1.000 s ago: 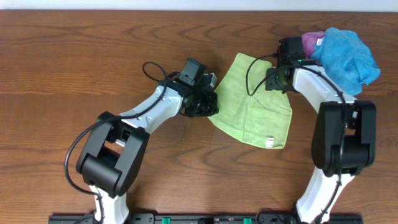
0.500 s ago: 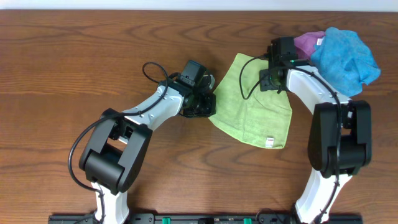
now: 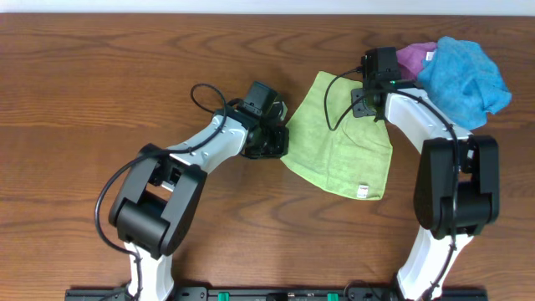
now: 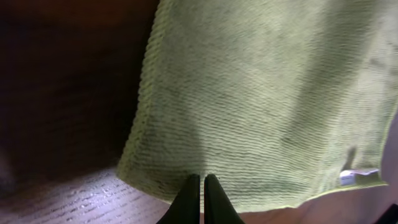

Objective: Fold the cloth

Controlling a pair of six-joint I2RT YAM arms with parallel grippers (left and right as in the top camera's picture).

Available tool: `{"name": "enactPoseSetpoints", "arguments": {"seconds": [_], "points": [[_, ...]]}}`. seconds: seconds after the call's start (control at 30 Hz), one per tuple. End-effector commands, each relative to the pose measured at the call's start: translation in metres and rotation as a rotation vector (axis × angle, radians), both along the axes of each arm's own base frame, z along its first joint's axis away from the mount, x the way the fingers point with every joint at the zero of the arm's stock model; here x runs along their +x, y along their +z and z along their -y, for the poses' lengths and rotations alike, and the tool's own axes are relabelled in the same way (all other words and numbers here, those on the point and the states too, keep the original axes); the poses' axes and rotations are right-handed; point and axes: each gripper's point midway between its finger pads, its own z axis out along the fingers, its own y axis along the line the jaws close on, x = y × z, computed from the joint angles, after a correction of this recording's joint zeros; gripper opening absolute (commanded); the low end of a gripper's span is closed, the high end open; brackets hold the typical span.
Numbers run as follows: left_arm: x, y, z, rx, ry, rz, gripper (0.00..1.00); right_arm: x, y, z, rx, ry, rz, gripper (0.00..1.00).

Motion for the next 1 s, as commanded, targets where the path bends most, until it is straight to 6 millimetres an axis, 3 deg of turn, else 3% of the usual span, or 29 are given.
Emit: {"name": "enactPoseSetpoints", "arguments": {"seconds": [0.0, 0.13, 0.23, 0.27, 0.5, 0.6, 0.77, 0.87, 0.97], "points": [[0.004, -0.006, -0.001, 0.017, 0.004, -0.003, 0.06, 0.007, 0.021, 0.0, -0.016, 0.007, 0.049, 0.47], [0.004, -0.007, -0.003, 0.029, 0.008, -0.001, 0.06, 0.008, 0.022, 0.004, -0.039, -0.006, 0.053, 0.33], [0.003, -0.009, -0.005, 0.04, 0.004, -0.001, 0.06, 0.009, 0.025, 0.014, -0.089, -0.033, 0.065, 0.05], [0.003, -0.009, -0.006, 0.045, 0.005, -0.003, 0.05, 0.01, 0.026, 0.018, -0.109, -0.044, 0.07, 0.01], [0.002, -0.012, -0.01, 0.068, 0.011, -0.006, 0.06, 0.011, 0.032, 0.034, -0.188, -0.099, 0.093, 0.01], [0.002, -0.012, -0.011, 0.072, 0.011, -0.007, 0.06, 0.009, 0.038, 0.049, -0.254, -0.165, 0.109, 0.1], [-0.002, -0.017, -0.02, 0.121, 0.001, -0.01, 0.06, 0.003, 0.053, 0.072, -0.375, -0.264, 0.135, 0.42], [-0.004, -0.018, -0.024, 0.135, -0.014, -0.013, 0.06, -0.001, 0.063, 0.068, -0.345, -0.267, 0.14, 0.59], [0.002, -0.015, -0.03, 0.132, 0.006, -0.01, 0.05, -0.006, 0.087, 0.05, -0.206, -0.253, 0.174, 0.69]]}}
